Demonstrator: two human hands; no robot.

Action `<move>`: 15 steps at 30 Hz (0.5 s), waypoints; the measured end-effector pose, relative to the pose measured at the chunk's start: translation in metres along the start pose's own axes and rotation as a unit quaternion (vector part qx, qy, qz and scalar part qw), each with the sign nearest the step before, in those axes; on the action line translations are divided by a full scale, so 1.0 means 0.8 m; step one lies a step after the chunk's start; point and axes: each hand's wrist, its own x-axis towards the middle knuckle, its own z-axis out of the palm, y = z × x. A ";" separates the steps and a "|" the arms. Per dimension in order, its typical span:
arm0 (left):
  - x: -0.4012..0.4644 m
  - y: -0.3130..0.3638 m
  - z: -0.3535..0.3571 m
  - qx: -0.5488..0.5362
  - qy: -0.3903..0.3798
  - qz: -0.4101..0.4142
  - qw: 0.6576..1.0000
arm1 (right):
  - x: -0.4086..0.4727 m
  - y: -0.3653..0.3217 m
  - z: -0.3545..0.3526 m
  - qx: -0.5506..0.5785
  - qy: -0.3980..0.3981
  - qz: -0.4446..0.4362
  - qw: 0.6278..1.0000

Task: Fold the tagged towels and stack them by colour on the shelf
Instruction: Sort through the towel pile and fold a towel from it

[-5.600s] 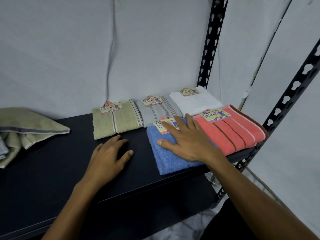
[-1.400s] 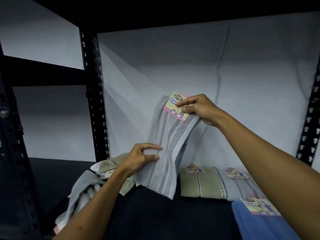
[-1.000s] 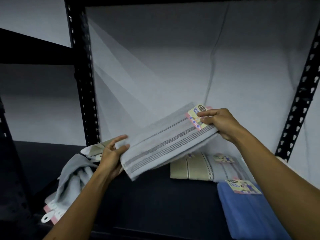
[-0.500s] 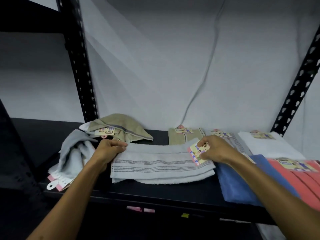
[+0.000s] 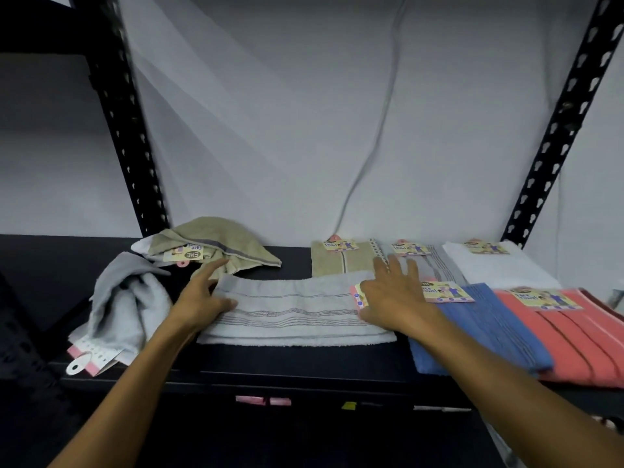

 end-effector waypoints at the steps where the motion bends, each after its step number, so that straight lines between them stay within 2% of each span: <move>1: -0.003 -0.001 0.003 -0.049 0.015 -0.027 0.998 | 0.003 -0.001 0.003 0.020 0.004 -0.019 1.000; 4: -0.014 -0.004 0.008 -0.167 -0.006 -0.079 0.983 | 0.010 -0.013 0.013 0.139 0.027 -0.080 0.987; 7: -0.024 -0.001 -0.001 -0.163 -0.042 -0.060 0.984 | 0.009 -0.039 0.023 0.210 0.007 -0.129 0.969; 11: -0.046 0.008 -0.013 0.014 -0.034 0.006 0.999 | 0.003 -0.064 0.045 0.225 -0.052 -0.138 0.963; 15: -0.069 0.007 -0.008 0.174 0.031 0.065 0.982 | 0.002 -0.066 0.053 0.197 -0.052 -0.133 0.970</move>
